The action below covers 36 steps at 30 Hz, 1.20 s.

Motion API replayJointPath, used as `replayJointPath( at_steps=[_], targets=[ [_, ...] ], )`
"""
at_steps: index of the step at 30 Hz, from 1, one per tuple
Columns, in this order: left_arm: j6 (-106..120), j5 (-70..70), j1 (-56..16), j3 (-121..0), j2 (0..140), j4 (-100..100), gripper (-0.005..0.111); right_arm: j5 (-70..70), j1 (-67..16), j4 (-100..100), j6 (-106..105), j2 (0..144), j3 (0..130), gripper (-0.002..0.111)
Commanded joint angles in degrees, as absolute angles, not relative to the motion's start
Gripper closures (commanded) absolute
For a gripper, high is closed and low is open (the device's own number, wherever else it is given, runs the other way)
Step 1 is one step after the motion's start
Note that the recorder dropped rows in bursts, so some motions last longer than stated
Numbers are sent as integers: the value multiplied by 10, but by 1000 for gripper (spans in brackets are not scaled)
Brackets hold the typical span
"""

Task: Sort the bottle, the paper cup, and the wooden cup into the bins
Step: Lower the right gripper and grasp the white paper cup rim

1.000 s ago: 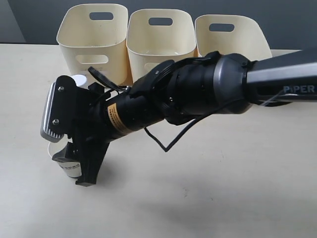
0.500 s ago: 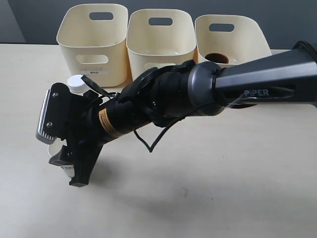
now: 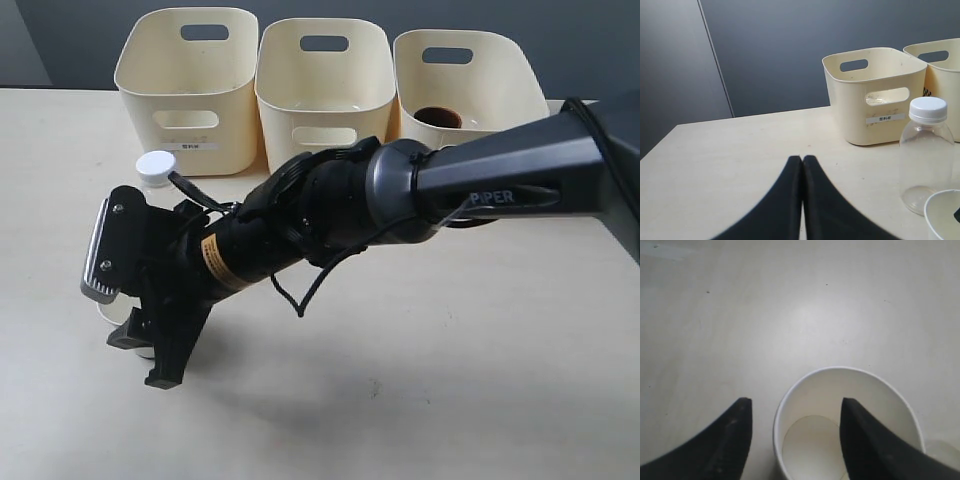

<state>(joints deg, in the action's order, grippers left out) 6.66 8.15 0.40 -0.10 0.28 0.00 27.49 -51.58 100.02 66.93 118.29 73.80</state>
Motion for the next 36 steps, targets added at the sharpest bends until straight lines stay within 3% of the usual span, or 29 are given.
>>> replayJointPath(
  at_steps=[1, 36],
  targets=[
    [66, 77, 4, 0, 0, 0, 107, 273, -515, 999, 670, 1186, 740, 56],
    [66, 77, 4, 0, 0, 0, 107, 273, -515, 999, 685, 1191, 740, 56]
  ],
)
